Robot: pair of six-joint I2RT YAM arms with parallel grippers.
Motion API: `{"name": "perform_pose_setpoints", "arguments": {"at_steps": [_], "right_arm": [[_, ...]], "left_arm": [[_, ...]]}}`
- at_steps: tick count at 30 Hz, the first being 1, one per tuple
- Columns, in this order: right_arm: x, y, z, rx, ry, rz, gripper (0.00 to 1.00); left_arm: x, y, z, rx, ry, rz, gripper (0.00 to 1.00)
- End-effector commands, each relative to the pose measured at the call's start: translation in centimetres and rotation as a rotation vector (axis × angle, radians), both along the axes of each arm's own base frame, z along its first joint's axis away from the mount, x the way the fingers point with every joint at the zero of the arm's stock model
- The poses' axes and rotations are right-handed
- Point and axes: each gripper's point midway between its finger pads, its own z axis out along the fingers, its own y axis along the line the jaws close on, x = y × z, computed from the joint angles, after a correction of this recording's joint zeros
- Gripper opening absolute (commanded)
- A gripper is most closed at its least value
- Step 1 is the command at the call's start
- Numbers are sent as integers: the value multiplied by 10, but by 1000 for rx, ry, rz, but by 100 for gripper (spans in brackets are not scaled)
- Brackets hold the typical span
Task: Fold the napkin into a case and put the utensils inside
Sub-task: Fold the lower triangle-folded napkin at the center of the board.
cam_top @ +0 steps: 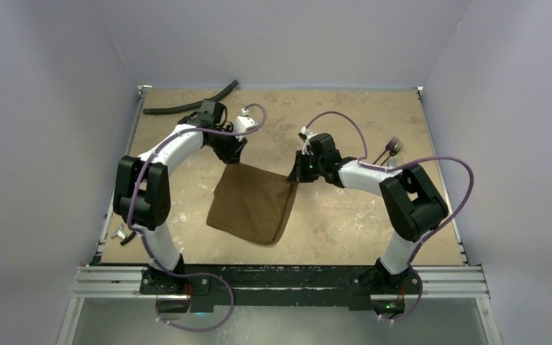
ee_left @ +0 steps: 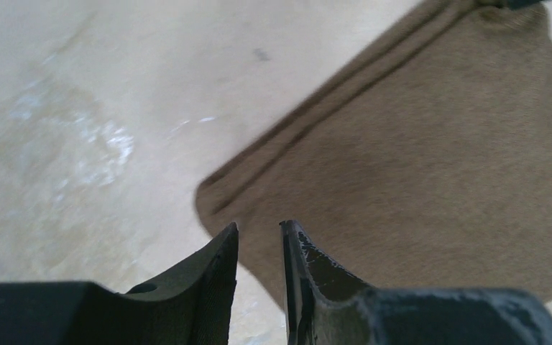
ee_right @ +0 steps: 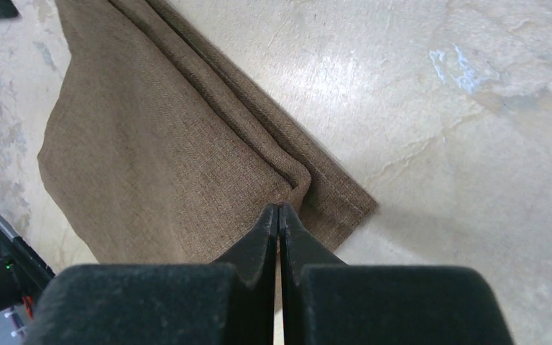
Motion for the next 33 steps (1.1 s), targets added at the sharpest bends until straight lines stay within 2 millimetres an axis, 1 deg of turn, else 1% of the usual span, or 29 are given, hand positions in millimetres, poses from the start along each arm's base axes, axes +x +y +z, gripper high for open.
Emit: {"name": "perform_pose_setpoints", "arguments": {"at_steps": [1,3,4,5,6,7,10,11,12,15,17,19,20,21,22,23,25,29,33], "right_arm": [[6,-7,24,29,-77,-41,0],[2,-9,20,30,-72,-39,0],[0,-11,17,30,-67,-47,11],[-3,-12,17,36,-67,-56,21],[-5,-14,18,46,-69,-63,23],[-6,-15,21,58,-74,-70,25],[-8,-22,25,84,-70,-103,33],[-9,-25,26,102,-69,-112,33],[-9,-27,26,124,-70,-119,30],[-7,-31,21,156,-50,-122,15],[-5,-29,20,179,-45,-111,8],[-4,-27,17,192,-37,-104,3],[-4,-25,17,199,-34,-98,0],[-4,-24,15,203,-28,-93,0],[-4,-23,14,208,-23,-89,0],[-5,-23,11,213,-15,-88,0],[-6,-21,6,222,-1,-80,0],[-9,-18,-4,238,29,-70,0],[-9,-22,-13,239,51,-90,0]], "left_arm": [[-33,-41,24,-13,-38,-152,25],[-44,-62,28,-33,-35,-195,25],[-48,-72,29,-50,-32,-211,28],[-51,-82,31,-73,-25,-224,33],[-52,-90,31,-91,-16,-231,37],[-54,-97,30,-100,-1,-235,37],[-58,-115,22,-125,32,-261,34],[-60,-121,20,-133,34,-269,32],[-62,-126,17,-135,36,-280,31],[-68,-142,11,-143,42,-304,30],[-69,-151,7,-131,36,-313,30],[-69,-160,3,-119,32,-316,32],[-70,-164,1,-120,38,-320,35],[-73,-168,-1,-120,46,-324,46],[-76,-172,-2,-119,51,-330,54],[-78,-177,-2,-123,49,-337,55],[-79,-182,-5,-124,35,-335,55],[-71,-187,-12,-119,16,-300,56],[-68,-195,-20,-111,20,-304,53]]}}
